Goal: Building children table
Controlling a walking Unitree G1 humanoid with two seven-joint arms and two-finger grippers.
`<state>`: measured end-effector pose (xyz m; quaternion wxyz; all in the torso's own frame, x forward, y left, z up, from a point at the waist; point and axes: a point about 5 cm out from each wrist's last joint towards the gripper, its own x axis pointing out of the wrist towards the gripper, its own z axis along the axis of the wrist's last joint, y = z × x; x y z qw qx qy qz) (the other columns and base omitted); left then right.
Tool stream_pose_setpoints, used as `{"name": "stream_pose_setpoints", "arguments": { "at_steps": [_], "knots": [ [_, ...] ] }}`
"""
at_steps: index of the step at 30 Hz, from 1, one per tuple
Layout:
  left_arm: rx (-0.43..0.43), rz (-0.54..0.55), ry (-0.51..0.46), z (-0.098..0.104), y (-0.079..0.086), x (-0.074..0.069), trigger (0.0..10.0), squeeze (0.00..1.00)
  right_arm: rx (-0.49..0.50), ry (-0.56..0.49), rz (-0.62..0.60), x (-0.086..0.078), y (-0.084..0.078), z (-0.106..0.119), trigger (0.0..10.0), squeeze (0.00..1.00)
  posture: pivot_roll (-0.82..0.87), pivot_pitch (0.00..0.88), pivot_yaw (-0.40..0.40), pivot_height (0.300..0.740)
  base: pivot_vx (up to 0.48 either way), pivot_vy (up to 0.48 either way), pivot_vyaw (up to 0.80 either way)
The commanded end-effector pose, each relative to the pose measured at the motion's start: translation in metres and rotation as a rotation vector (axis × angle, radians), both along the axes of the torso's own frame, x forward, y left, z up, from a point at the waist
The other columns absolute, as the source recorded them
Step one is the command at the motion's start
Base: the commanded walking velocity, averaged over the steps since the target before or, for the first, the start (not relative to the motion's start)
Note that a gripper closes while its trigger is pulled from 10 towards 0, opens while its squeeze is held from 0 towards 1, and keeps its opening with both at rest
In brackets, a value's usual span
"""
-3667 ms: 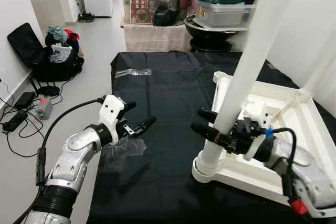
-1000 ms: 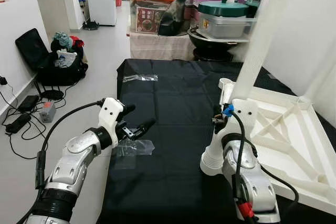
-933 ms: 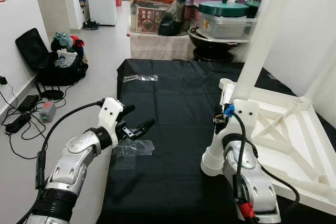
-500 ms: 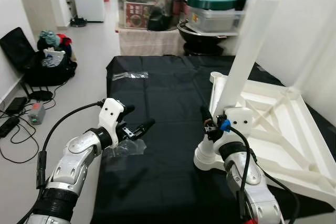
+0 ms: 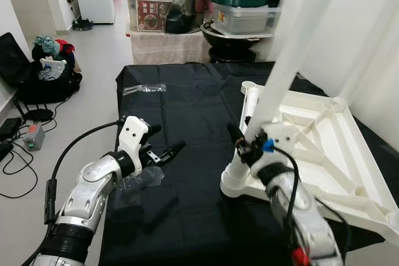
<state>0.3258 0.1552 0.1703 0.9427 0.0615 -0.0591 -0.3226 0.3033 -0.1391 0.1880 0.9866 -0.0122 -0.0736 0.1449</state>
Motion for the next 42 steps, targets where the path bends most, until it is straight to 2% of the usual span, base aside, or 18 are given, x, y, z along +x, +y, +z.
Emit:
{"name": "stream_pose_setpoints", "arguments": {
  "at_steps": [1,5,7,10,14,19,21,22,24,25,27,28,31,35,37,42],
  "knots": [
    [0.009,-0.015,-0.012,0.005,-0.003,0.001,10.0,0.00,-0.020,0.035,-0.010,0.006,-0.015,0.001,0.0,0.00,0.05,0.000,-0.068,0.740,0.000,0.000,0.00],
    [0.010,-0.024,-0.010,0.004,-0.003,-0.001,10.0,0.00,-0.012,-0.001,0.046,0.009,-0.015,0.019,0.0,0.00,0.05,0.000,-0.069,0.740,0.000,0.000,0.00],
    [0.012,-0.031,-0.005,0.002,-0.003,-0.003,10.0,0.00,0.007,-0.055,0.158,0.008,-0.013,0.047,0.0,0.00,0.05,0.000,-0.069,0.740,0.000,0.000,0.00],
    [0.012,-0.034,-0.003,0.000,-0.003,-0.004,10.0,0.00,0.015,-0.079,0.204,0.008,-0.013,0.060,0.0,0.00,0.05,0.000,-0.069,0.740,0.000,0.000,0.00],
    [0.016,-0.046,0.003,-0.001,-0.002,-0.003,10.0,0.00,0.061,-0.150,0.294,0.009,-0.013,0.092,0.0,0.00,0.05,0.000,-0.065,0.740,0.000,0.000,0.00],
    [0.012,-0.069,0.009,0.002,-0.001,0.000,10.0,0.00,0.102,-0.167,0.308,0.013,-0.010,0.100,0.0,0.00,0.05,0.000,-0.057,0.740,0.000,0.000,0.00],
    [0.014,-0.168,0.037,0.001,-0.006,-0.003,10.0,0.00,0.133,-0.161,0.338,0.017,-0.002,0.103,0.0,0.00,0.05,0.000,-0.051,0.740,0.000,0.000,0.00],
    [0.014,-0.168,0.037,0.001,-0.006,-0.003,10.0,0.00,0.133,-0.161,0.338,0.017,-0.002,0.103,0.0,0.00,0.05,0.000,-0.051,0.740,0.000,0.000,0.00],
    [0.048,-0.259,0.061,-0.001,-0.011,-0.008,10.0,0.00,0.162,-0.154,0.416,0.016,0.019,0.107,0.0,0.00,0.05,0.000,-0.048,0.740,0.000,0.000,0.00],
    [0.048,-0.259,0.061,-0.001,-0.011,-0.008,10.0,0.00,0.162,-0.154,0.416,0.016,0.019,0.107,0.0,0.00,0.05,0.000,-0.048,0.740,0.000,0.000,0.00],
    [0.064,-0.293,0.065,-0.001,-0.013,-0.009,10.0,0.00,0.168,-0.147,0.468,0.014,0.034,0.110,0.0,0.00,0.05,0.000,-0.047,0.740,0.000,0.000,0.00],
    [0.064,-0.293,0.065,-0.001,-0.013,-0.009,10.0,0.00,0.168,-0.147,0.468,0.014,0.034,0.110,0.0,0.00,0.05,0.000,-0.047,0.740,0.000,0.000,0.00],
    [0.079,-0.349,0.073,-0.001,-0.018,-0.012,10.0,0.00,0.169,-0.118,0.520,0.014,0.050,0.106,0.0,0.00,0.06,0.000,-0.052,0.740,0.000,0.000,0.00],
    [0.104,-0.354,0.063,-0.003,-0.023,-0.013,10.0,0.00,0.175,-0.098,0.553,0.011,0.058,0.102,0.0,0.00,0.06,0.000,-0.053,0.740,0.000,0.000,0.00],
    [0.101,-0.340,0.060,-0.002,-0.020,-0.012,10.0,0.00,0.175,-0.075,0.583,0.010,0.067,0.100,0.0,0.00,0.06,0.000,-0.053,0.740,0.000,0.000,0.00],
    [0.090,-0.332,0.071,-0.003,-0.017,-0.010,10.0,0.00,0.190,-0.036,0.608,0.007,0.075,0.098,0.0,0.00,0.06,0.000,-0.051,0.740,0.000,0.000,0.00]
  ]
}}
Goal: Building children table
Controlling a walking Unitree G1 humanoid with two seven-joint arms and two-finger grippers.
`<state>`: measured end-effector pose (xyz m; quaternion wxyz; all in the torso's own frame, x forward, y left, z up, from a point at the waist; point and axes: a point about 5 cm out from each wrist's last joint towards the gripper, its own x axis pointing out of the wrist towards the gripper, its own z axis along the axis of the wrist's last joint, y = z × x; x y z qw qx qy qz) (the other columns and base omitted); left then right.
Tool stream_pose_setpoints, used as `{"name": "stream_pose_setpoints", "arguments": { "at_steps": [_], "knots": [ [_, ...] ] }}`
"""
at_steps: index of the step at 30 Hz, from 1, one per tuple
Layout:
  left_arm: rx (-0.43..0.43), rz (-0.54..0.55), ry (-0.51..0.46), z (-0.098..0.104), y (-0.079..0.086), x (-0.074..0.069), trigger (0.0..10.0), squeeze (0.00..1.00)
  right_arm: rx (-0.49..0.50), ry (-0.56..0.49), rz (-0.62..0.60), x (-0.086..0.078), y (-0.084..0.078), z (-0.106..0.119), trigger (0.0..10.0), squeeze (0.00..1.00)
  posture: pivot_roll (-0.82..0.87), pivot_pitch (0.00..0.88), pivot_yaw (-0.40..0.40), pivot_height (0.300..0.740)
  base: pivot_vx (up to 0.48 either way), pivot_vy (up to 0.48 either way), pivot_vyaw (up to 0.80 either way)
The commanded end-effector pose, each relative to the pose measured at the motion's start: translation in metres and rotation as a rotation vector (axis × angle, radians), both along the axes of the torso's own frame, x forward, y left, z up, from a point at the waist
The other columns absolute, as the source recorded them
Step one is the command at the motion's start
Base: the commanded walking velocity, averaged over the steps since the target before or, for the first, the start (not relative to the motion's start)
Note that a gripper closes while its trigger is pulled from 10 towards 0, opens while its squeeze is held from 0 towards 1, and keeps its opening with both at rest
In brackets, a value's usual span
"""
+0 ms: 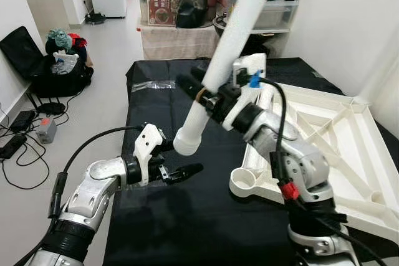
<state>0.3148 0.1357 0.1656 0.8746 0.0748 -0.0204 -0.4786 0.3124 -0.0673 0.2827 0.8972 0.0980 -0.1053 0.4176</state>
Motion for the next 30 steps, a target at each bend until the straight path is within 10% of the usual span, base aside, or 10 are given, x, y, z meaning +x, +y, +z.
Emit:
{"name": "stream_pose_setpoints", "arguments": {
  "at_steps": [1,14,16,17,18,19,30],
  "knots": [
    [0.012,0.000,-0.005,0.001,0.003,0.001,10.0,0.00,0.004,0.006,0.021,-0.002,0.004,0.003,0.0,0.00,0.06,0.000,-0.051,0.740,0.000,0.000,0.00],
    [0.003,0.041,-0.027,0.005,0.003,0.010,10.0,0.00,0.015,0.022,0.106,-0.017,0.023,0.006,0.0,0.00,0.05,0.000,-0.050,0.740,0.000,0.000,0.00],
    [0.001,0.042,-0.031,0.006,0.002,0.011,8.5,0.00,0.011,0.024,0.109,-0.017,0.025,0.005,0.0,0.00,0.05,0.000,-0.050,0.740,0.000,0.000,0.00],
    [0.000,0.043,-0.034,0.007,0.002,0.011,5.3,0.00,0.008,0.028,0.110,-0.018,0.025,0.004,0.0,0.00,0.05,0.000,-0.051,0.740,0.000,0.000,0.00],
    [-0.001,0.044,-0.036,0.007,0.002,0.012,5.3,0.00,0.006,0.030,0.111,-0.018,0.026,0.004,0.0,0.00,0.05,0.000,-0.051,0.740,0.000,0.000,0.00],
    [-0.008,0.046,-0.042,0.008,0.002,0.012,0.0,0.00,-0.005,0.027,0.109,-0.019,0.026,0.003,0.0,0.00,0.05,0.000,-0.050,0.740,0.000,0.000,0.00],
    [-0.032,0.052,-0.072,0.013,-0.001,0.015,0.0,0.00,-0.039,0.032,0.103,-0.021,0.025,-0.005,0.0,0.00,0.06,0.000,-0.053,0.740,0.000,0.000,0.00]
  ]
}}
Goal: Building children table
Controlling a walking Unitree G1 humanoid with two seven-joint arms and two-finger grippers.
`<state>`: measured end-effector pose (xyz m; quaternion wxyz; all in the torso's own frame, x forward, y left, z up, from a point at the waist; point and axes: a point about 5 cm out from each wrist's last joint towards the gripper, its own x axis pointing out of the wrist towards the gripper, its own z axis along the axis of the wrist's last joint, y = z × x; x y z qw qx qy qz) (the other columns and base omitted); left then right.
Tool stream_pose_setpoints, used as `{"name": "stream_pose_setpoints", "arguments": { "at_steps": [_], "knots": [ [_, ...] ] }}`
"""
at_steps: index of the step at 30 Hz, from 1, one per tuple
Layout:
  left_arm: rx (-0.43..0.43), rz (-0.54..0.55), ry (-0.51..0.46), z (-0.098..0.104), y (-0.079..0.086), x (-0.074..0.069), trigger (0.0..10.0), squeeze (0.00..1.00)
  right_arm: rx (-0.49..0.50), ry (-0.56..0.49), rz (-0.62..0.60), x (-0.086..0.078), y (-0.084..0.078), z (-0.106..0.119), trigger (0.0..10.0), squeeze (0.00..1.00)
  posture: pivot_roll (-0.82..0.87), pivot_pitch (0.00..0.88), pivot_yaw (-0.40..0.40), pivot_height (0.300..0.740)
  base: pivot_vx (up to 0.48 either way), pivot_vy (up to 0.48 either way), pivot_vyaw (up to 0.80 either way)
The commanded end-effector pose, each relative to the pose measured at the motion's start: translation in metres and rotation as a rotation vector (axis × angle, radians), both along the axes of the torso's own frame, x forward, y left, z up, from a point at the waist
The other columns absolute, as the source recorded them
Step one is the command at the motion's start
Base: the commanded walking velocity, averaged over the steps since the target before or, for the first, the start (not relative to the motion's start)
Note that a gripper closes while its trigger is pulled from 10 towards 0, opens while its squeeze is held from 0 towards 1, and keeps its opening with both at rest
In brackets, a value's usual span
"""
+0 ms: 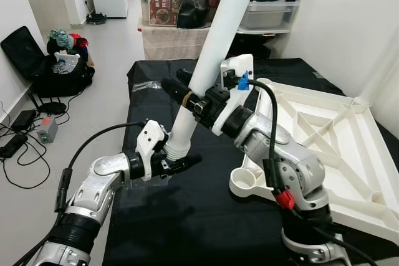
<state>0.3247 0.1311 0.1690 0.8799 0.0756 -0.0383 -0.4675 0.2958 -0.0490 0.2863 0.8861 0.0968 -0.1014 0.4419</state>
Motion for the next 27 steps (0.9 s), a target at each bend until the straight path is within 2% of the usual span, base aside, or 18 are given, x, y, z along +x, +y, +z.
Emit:
{"name": "stream_pose_setpoints", "arguments": {
  "at_steps": [1,7,8,11,12,13,17,18,21,25,27],
  "knots": [
    [-0.015,0.031,-0.039,0.009,0.003,0.005,0.0,0.00,-0.032,0.032,0.049,-0.005,0.007,-0.009,0.0,0.00,0.06,0.000,-0.053,0.740,0.000,0.000,0.00],
    [-0.012,0.023,-0.037,0.008,0.000,0.004,0.0,0.00,-0.043,0.037,0.048,-0.005,0.005,-0.012,0.0,0.00,0.06,0.000,-0.052,0.740,0.000,0.000,0.00],
    [-0.006,0.022,-0.034,0.006,-0.001,0.004,4.5,0.00,-0.061,0.039,0.039,-0.004,0.004,-0.014,2.9,0.00,0.06,0.000,-0.053,0.740,0.000,0.000,0.00],
    [-0.006,0.022,-0.034,0.006,-0.001,0.004,4.5,0.00,-0.061,0.039,0.039,-0.004,0.004,-0.014,2.9,0.00,0.06,0.000,-0.053,0.740,0.000,0.000,0.00],
    [0.001,0.020,-0.029,0.004,-0.002,0.003,10.0,0.00,-0.072,0.042,0.033,-0.003,0.004,-0.016,10.0,0.00,0.06,0.000,-0.055,0.740,0.000,0.000,0.00],
    [0.005,0.019,-0.026,0.003,-0.003,0.003,10.0,0.00,-0.070,0.047,0.022,-0.001,0.002,-0.016,10.0,1.00,0.06,0.000,-0.055,0.740,0.000,0.000,0.00],
    [0.012,0.012,-0.026,0.003,-0.002,0.002,10.0,0.00,-0.076,0.028,0.008,0.000,0.001,-0.013,10.0,1.00,0.06,0.000,-0.055,0.740,0.000,0.000,0.00],
    [0.014,0.008,-0.027,0.003,-0.001,0.001,10.0,0.00,-0.075,0.000,0.011,0.000,0.000,-0.010,10.0,0.00,0.06,0.000,-0.057,0.740,0.000,0.000,0.00],
    [0.016,0.003,-0.028,0.003,0.000,0.001,10.0,0.00,-0.063,-0.033,0.034,-0.002,-0.001,-0.006,10.0,0.00,0.06,0.000,-0.057,0.740,0.000,0.000,0.00],
    [0.033,-0.030,-0.020,0.002,0.000,-0.002,10.0,0.00,0.018,-0.063,0.123,-0.007,-0.003,0.001,10.0,0.00,0.06,0.000,-0.058,0.740,0.000,0.000,0.00],
    [0.041,-0.046,-0.013,0.001,0.000,-0.004,10.0,0.00,0.037,-0.071,0.131,-0.007,-0.004,0.004,10.0,0.00,0.06,0.000,-0.059,0.740,0.000,0.000,0.00]
  ]
}}
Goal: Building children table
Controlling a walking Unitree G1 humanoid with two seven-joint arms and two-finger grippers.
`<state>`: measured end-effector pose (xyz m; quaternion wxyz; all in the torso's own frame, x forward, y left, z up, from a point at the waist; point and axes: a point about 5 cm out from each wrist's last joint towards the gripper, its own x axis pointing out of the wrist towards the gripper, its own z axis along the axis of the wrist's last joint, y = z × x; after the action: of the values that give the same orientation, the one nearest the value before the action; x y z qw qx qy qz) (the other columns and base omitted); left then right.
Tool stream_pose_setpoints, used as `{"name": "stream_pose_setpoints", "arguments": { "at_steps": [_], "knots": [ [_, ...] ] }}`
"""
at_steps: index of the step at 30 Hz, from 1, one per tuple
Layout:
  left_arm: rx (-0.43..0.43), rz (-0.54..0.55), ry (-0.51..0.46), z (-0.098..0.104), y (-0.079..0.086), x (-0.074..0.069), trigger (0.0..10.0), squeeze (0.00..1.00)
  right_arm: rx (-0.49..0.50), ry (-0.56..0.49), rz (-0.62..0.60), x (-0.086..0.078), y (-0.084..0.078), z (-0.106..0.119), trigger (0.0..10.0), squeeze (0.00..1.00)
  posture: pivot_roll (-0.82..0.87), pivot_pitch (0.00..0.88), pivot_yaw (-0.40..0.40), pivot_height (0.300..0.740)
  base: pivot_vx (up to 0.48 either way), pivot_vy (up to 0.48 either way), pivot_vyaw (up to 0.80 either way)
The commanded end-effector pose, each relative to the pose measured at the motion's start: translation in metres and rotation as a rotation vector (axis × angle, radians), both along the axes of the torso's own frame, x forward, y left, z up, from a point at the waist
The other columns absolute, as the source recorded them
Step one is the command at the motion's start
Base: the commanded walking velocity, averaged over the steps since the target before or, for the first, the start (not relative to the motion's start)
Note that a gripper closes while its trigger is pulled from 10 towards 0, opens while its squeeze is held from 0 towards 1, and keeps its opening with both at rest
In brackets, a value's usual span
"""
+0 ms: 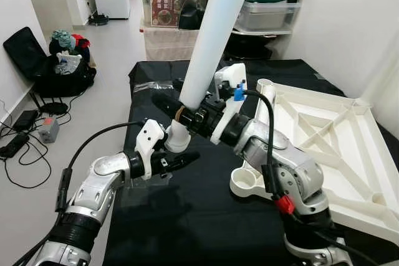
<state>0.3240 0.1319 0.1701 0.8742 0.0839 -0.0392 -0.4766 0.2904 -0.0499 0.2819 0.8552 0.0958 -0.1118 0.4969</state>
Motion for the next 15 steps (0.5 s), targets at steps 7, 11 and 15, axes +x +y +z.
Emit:
{"name": "stream_pose_setpoints", "arguments": {
  "at_steps": [7,11,15],
  "knots": [
    [0.043,-0.046,0.007,-0.005,-0.002,-0.008,10.0,0.00,0.092,-0.050,0.022,0.005,-0.012,0.016,0.0,0.00,0.07,0.000,-0.059,0.740,0.000,0.000,0.00],
    [0.048,-0.048,0.007,-0.005,-0.001,-0.008,10.0,0.00,0.112,-0.040,0.034,0.004,-0.014,0.014,0.0,0.00,0.06,0.000,-0.057,0.740,0.000,0.000,0.00],
    [0.053,-0.052,0.009,-0.006,-0.001,-0.008,10.0,0.00,0.133,-0.043,0.050,0.004,-0.015,0.013,0.0,0.00,0.06,0.000,-0.057,0.740,0.000,0.000,0.00]
  ]
}}
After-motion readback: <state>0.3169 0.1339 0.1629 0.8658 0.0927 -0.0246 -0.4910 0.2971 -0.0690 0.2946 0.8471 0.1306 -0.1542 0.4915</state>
